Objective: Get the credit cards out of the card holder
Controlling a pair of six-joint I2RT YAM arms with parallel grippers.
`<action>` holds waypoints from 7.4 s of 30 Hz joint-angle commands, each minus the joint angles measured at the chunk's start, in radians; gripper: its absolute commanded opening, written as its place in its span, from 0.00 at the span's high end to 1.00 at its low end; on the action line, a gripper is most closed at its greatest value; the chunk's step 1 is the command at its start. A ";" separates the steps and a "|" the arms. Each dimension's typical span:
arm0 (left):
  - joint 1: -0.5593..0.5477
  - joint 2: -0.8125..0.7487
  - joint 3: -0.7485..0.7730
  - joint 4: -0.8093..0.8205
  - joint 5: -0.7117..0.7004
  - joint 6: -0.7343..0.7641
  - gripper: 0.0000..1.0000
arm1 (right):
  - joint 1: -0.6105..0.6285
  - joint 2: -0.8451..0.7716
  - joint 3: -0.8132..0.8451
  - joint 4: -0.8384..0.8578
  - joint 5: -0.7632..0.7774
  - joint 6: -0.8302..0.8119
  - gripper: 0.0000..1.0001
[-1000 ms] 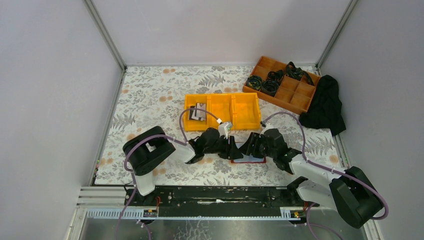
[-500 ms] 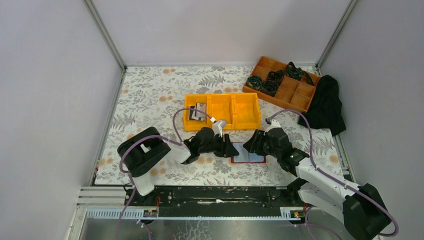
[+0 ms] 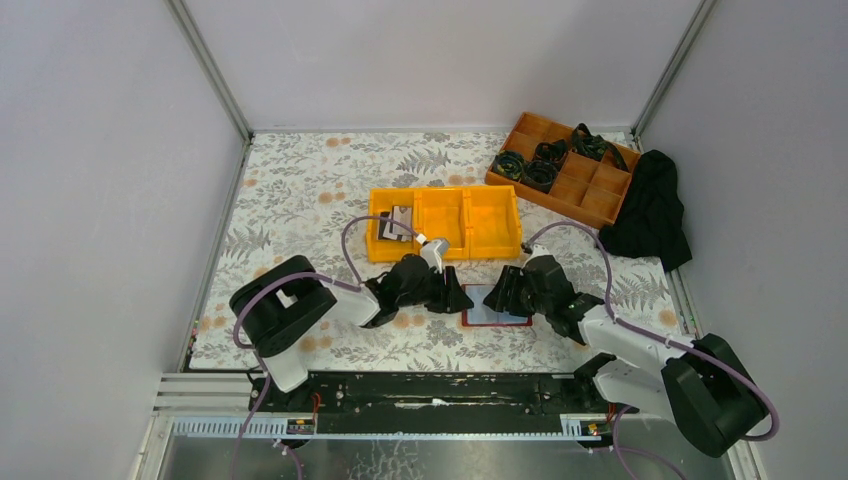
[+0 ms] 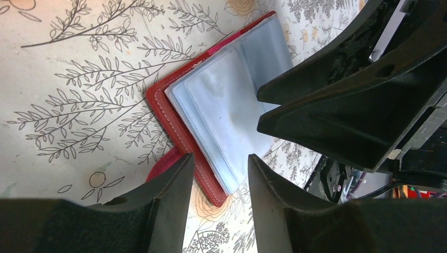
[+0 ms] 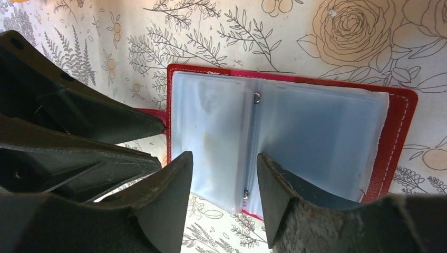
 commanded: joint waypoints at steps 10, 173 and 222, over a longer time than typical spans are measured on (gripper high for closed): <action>-0.002 0.021 0.053 0.010 0.015 0.011 0.51 | -0.005 0.050 -0.023 0.110 -0.040 0.018 0.45; 0.106 0.302 0.070 0.325 0.178 -0.115 0.56 | -0.132 0.103 -0.045 0.416 -0.411 0.060 0.55; 0.164 0.142 -0.003 0.258 0.208 -0.054 0.56 | -0.175 0.165 0.089 0.223 -0.297 -0.066 0.49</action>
